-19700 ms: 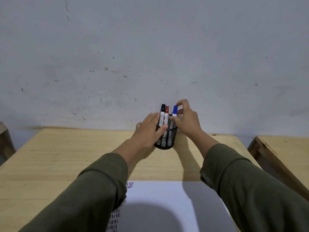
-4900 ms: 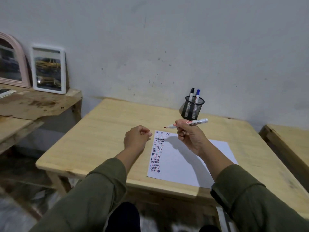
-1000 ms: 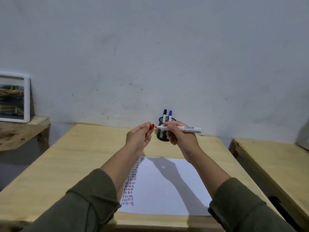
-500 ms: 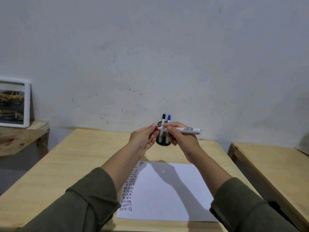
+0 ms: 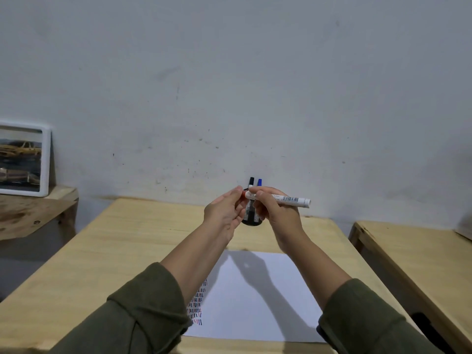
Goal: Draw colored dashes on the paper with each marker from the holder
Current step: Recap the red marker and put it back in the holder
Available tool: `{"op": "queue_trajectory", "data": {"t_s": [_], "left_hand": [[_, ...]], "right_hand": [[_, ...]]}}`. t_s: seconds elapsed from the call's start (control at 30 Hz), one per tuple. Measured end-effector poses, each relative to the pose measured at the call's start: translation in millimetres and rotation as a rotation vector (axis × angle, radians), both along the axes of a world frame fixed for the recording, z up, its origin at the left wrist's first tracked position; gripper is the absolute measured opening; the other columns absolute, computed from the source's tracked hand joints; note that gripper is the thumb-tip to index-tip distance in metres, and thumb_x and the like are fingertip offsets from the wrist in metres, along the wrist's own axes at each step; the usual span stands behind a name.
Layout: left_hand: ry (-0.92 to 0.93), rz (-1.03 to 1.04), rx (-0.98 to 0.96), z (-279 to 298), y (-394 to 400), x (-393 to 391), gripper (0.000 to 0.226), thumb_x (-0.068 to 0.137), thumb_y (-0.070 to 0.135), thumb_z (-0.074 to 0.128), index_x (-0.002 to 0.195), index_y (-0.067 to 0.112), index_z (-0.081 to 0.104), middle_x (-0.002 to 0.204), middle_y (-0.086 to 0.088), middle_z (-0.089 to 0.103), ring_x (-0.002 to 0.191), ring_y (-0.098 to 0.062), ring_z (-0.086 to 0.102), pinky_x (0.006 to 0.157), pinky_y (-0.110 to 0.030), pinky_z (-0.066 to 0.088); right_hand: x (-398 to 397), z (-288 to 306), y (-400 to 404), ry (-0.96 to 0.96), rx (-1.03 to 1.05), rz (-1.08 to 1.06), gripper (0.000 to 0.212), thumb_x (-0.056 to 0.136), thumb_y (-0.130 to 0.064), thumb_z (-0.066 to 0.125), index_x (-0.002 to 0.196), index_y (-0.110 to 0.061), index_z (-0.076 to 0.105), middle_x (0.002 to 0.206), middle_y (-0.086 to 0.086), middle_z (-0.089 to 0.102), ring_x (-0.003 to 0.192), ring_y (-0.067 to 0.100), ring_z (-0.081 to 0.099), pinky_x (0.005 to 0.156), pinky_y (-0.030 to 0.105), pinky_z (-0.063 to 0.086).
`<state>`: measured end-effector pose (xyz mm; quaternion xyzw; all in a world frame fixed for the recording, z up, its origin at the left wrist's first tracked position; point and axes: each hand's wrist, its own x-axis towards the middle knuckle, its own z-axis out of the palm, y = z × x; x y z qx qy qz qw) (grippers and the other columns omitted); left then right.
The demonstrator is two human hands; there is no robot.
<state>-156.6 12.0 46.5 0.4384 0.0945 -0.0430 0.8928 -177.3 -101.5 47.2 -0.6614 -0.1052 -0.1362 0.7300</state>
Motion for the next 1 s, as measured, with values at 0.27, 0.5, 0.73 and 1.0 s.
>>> {"op": "queue_trajectory", "data": {"t_s": [0.27, 0.5, 0.73, 1.0], "left_hand": [[-0.032, -0.004, 0.015, -20.2, 1.9, 4.9, 0.015, 0.091, 0.007, 0.056, 0.083, 0.014, 0.066, 0.075, 0.000, 0.070, 0.069, -0.009, 0.061, 0.066, -0.018, 0.048], [-0.082, -0.069, 0.135, -13.8, 11.4, 41.0, 0.022, 0.095, 0.010, 0.048, 0.114, 0.014, 0.060, 0.090, 0.003, 0.066, 0.071, -0.007, 0.056, 0.063, -0.018, 0.044], [-0.224, -0.145, 0.516, -8.5, 0.6, 93.9, 0.032, 0.090, 0.022, 0.059, 0.121, 0.015, 0.060, 0.096, 0.000, 0.069, 0.095, -0.012, 0.064, 0.082, -0.025, 0.045], [-0.211, -0.073, 0.990, -32.6, 0.0, 150.2, 0.048, 0.084, 0.028, 0.067, 0.129, 0.018, 0.056, 0.131, -0.001, 0.060, 0.121, -0.015, 0.055, 0.094, -0.022, 0.040]], "right_hand": [[-4.2, -26.0, -7.5, 0.155, 0.184, 0.275, 0.021, 0.086, -0.008, 0.059, 0.106, -0.008, 0.065, 0.083, 0.004, 0.064, 0.068, 0.012, 0.056, 0.059, 0.019, 0.045], [9.4, -15.6, -35.7, 0.267, 0.160, 0.521, 0.060, 0.076, -0.044, 0.063, 0.123, -0.008, 0.060, 0.114, 0.012, 0.067, 0.097, 0.021, 0.066, 0.073, 0.025, 0.051], [57.6, -15.1, -42.2, 0.212, -0.002, 0.239, 0.019, 0.088, 0.006, 0.053, 0.090, -0.010, 0.064, 0.089, 0.009, 0.071, 0.073, 0.013, 0.066, 0.060, 0.019, 0.050], [142.5, -7.5, -57.4, 0.119, -0.298, -0.023, 0.075, 0.086, 0.002, 0.059, 0.140, -0.040, 0.028, 0.084, 0.010, 0.066, 0.081, 0.018, 0.065, 0.078, 0.036, 0.054]]}}
